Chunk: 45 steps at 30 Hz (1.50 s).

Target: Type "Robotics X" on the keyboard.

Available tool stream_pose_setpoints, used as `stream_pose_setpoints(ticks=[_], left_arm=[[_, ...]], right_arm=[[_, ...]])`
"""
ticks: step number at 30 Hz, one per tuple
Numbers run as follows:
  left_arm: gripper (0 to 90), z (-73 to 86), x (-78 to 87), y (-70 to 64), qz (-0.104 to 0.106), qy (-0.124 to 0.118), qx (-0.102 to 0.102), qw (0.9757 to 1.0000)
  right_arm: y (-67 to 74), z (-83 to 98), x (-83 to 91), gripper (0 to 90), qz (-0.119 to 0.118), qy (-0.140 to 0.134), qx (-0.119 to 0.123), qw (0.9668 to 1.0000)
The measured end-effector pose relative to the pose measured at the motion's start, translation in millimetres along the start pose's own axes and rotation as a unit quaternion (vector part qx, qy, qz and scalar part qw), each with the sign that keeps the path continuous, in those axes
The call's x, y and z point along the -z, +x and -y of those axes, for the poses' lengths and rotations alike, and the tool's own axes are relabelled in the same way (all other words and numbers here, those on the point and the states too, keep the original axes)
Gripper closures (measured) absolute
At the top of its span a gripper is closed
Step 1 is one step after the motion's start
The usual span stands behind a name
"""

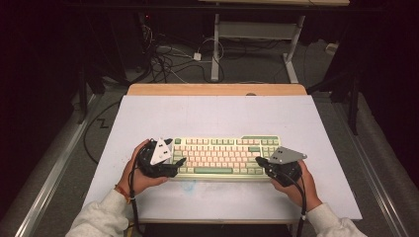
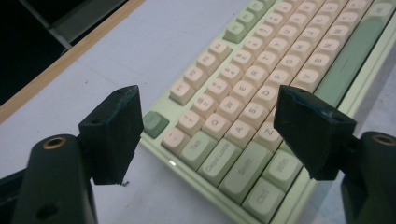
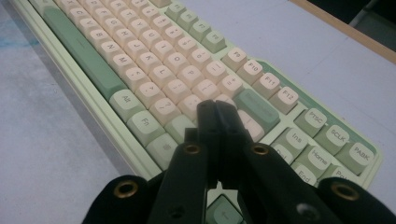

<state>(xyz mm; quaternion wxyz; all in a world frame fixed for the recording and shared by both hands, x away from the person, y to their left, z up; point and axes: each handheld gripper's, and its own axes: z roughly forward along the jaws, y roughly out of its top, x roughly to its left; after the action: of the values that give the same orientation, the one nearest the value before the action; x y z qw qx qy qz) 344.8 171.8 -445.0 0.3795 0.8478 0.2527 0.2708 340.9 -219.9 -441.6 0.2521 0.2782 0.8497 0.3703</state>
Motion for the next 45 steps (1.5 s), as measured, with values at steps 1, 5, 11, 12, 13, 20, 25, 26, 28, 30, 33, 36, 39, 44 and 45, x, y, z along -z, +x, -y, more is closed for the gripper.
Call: stream_pose_setpoints(ticks=[1,5,11,12,13,20,25,26,28,30,33,36,39,44,45], left_arm=[[22.2,2.9,1.9,-0.4,-0.004,-0.001,0.0,1.0],[21.4,14.1,8.8,-2.0,-0.011,0.006,-0.001,0.9999],[21.1,33.2,13.8,-6.2,-0.012,0.026,0.006,0.9996],[21.1,35.7,14.2,-7.0,-0.012,0.03,0.008,0.9995],[21.1,38.0,14.5,-8.0,-0.011,0.034,0.007,0.9993],[21.1,46.3,17.1,-14.9,-0.002,0.044,0.012,0.999],[21.1,47.9,15.7,-18.3,0.005,0.048,0.01,0.9988],[21.1,48.2,15.3,-18.4,0.004,0.049,0.011,0.9987],[21.1,48.7,14.7,-18.1,0.002,0.052,0.01,0.9986],[21.0,48.8,14.6,-17.8,0.002,0.052,0.011,0.9986],[21.1,48.4,14.7,-17.9,0.003,0.051,0.01,0.9987],[21.1,48.2,14.3,-18.5,0.002,0.053,0.007,0.9986],[21.1,47.9,14.4,-18.6,0.003,0.053,0.007,0.9986],[21.1,48.4,14.4,-18.2,0.003,0.054,0.007,0.9985],[21.1,48.5,14.4,-18.0,0.005,0.054,0.008,0.9985]], right_arm=[[0.0,-0.7,0.0,90.0,0.0,0.0,0.001,1.0],[-0.2,-4.3,-0.8,90.0,-0.001,-0.002,0.0,1.0],[1.3,-10.5,-6.4,90.0,-0.007,0.0,0.004,1.0],[1.9,-11.8,-7.7,90.0,-0.007,0.0,0.005,1.0],[1.9,-13.2,-9.1,90.0,-0.008,0.0,0.008,0.9999],[1.1,-26.0,-22.4,90.0,-0.013,-0.001,0.012,0.9998],[1.2,-34.7,-33.0,90.0,-0.015,0.002,0.015,0.9998],[1.1,-36.6,-35.1,90.0,-0.014,0.001,0.016,0.9998],[0.8,-40.0,-39.7,90.0,-0.017,0.003,0.016,0.9997],[1.7,-42.3,-44.5,90.0,-0.019,0.006,0.016,0.9997],[3.1,-44.4,-52.3,90.0,-0.023,0.014,0.022,0.9994],[4.3,-45.5,-58.9,90.0,-0.028,0.021,0.019,0.9992],[5.9,-47.2,-64.4,90.0,-0.03,0.027,0.017,0.999],[11.3,-50.0,-73.0,90.0,-0.037,0.032,0.023,0.9985],[12.3,-50.5,-74.4,90.0,-0.037,0.033,0.025,0.9984]])
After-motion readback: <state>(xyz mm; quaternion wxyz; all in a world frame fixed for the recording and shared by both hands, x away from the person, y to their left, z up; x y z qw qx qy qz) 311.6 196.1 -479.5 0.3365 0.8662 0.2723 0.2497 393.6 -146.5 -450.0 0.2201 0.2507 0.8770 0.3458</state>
